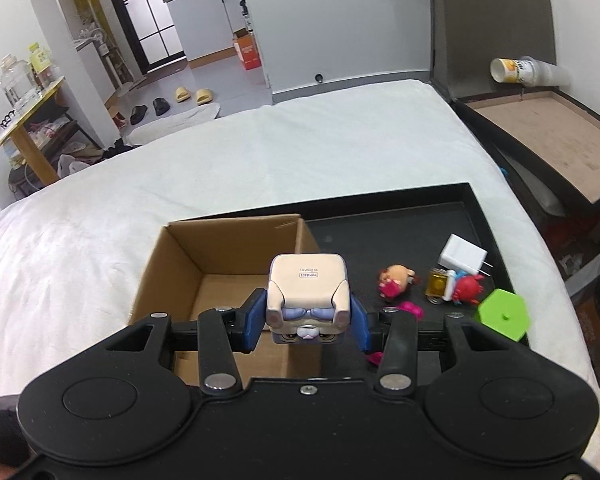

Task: Organize rigid objects
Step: 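Carry the cream cube over the box with the right gripper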

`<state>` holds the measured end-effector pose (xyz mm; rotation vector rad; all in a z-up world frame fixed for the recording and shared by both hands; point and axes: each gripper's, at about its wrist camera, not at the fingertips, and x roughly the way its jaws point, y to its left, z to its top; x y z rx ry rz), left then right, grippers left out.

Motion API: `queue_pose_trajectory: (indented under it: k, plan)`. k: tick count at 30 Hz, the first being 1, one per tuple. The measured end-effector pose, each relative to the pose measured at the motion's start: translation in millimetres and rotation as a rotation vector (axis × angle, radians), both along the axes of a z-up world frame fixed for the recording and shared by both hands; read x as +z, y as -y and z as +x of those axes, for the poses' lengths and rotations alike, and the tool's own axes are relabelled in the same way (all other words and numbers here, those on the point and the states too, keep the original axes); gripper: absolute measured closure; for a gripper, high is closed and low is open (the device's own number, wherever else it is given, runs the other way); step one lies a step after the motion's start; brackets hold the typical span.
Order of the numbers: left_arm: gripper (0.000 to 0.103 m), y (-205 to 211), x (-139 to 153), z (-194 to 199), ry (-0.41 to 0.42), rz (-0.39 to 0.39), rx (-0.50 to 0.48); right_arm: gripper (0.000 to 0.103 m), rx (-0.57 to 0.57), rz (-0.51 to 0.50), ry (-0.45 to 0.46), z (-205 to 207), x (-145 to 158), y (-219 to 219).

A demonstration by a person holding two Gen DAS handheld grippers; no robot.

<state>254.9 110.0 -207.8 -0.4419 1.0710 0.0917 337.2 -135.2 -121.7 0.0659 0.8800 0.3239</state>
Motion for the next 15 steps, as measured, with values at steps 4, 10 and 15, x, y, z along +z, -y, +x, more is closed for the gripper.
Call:
queue_pose_trajectory:
  k: [4,10,15]
  plan:
    - [0.086,0,-1,0,0.004,0.000,0.000,0.060,0.019,0.010,0.006,0,5,-15]
    - [0.086,5,0,2,0.013,0.004,-0.012,0.060,0.066,0.047,0.003,5,13,-38]
    - [0.086,4,0,3,0.012,-0.006,-0.008,0.060,0.094,0.038,-0.002,8,10,-56]
